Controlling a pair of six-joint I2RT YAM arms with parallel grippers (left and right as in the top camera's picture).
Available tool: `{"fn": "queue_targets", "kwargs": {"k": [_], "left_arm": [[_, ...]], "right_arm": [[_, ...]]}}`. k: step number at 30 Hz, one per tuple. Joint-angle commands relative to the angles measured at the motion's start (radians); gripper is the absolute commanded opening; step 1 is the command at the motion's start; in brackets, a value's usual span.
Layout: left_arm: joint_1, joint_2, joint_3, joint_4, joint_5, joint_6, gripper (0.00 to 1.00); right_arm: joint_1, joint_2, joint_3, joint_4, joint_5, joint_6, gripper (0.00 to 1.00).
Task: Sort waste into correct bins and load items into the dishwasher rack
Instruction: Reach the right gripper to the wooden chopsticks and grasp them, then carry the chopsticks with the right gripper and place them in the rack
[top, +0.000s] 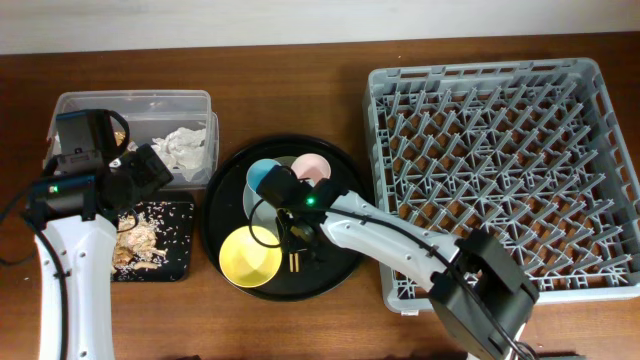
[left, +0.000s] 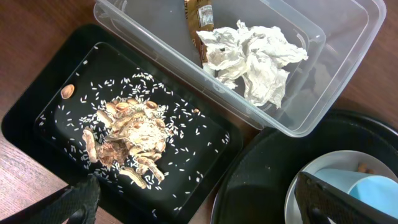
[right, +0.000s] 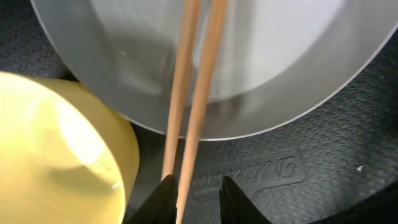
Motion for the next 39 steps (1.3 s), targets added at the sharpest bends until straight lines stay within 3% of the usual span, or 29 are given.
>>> {"fn": "queue_targets", "kwargs": {"k": [1,7,22,25,31,37,39], "left_arm": [[0.003,-0.008,0.013,-0.002,-0.001,0.002,0.99],[0.003,-0.008,0.013,-0.002,0.000,0.002,0.99],[0.003,-0.008,0.013,-0.002,-0.001,0.002,0.99],[0.003,-0.008,0.013,-0.002,0.000,0.002,0.99],[0.003,-0.008,0.013,-0.002,0.000,0.002,0.99],[0.003,-0.008,0.013,-0.002,-0.001,0.002,0.99],[0.003,-0.008,0.013,-0.002,0.000,0.002,0.99]], "right_arm": [[0.012,-0.009,-0.009,0.004,-0.002,0.005,0.25],[0.043,-0.009,-0.076,0.085,-0.002,0.005,0.26],[0.043,-0.009,-0.126,0.093,0.016,0.013,0.26],[0.043,-0.009,-0.126,0.094,-0.009,0.013,0.15],[0.042,-0.018,-0.109,0.084,-0.021,0.031,0.04],[0.039,-0.188,-0.057,0.037,0.062,0.019,0.04],[-0.028,-0.326,-0.030,-0.016,0.058,-0.069,0.04]]}}
